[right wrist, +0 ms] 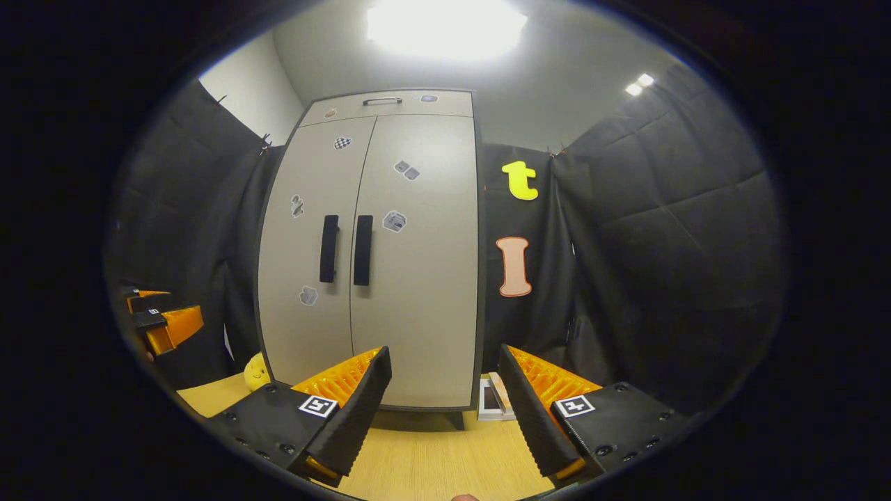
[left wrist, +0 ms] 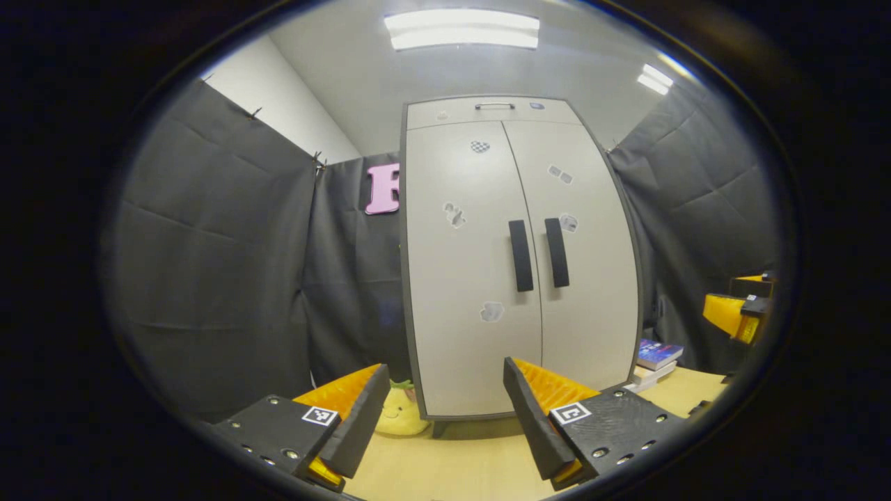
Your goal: Open the right door of the double-door shoe cabinet with the right hand, and open the left door with the left hand.
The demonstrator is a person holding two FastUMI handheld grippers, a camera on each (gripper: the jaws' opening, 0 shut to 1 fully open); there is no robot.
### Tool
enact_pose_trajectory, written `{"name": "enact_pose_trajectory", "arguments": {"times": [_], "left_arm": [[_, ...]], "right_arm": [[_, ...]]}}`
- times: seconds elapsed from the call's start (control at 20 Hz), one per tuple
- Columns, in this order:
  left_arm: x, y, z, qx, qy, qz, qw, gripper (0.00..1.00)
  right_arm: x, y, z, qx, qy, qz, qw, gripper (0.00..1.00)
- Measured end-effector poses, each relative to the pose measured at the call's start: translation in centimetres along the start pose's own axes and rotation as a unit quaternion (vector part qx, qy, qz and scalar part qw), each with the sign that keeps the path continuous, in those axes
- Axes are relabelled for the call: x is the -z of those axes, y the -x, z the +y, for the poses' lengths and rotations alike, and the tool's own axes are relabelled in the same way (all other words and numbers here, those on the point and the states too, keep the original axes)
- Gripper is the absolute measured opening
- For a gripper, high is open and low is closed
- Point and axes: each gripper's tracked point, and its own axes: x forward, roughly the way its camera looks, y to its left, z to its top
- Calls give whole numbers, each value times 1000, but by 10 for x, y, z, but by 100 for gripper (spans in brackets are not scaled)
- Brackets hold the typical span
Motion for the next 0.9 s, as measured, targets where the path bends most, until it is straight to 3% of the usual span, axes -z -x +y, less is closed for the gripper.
{"name": "enact_pose_trajectory", "arguments": {"times": [0.55,0.9], "left_arm": [[-2,-3,1,-3,-5,-6,1000,94],[3,-2,4,-9,-3,-1,1000,94]], "right_arm": [[3,-7,5,-1,-3,-3,1000,98],[-5,-29,32,-28,-13,2,1000,97]]}}
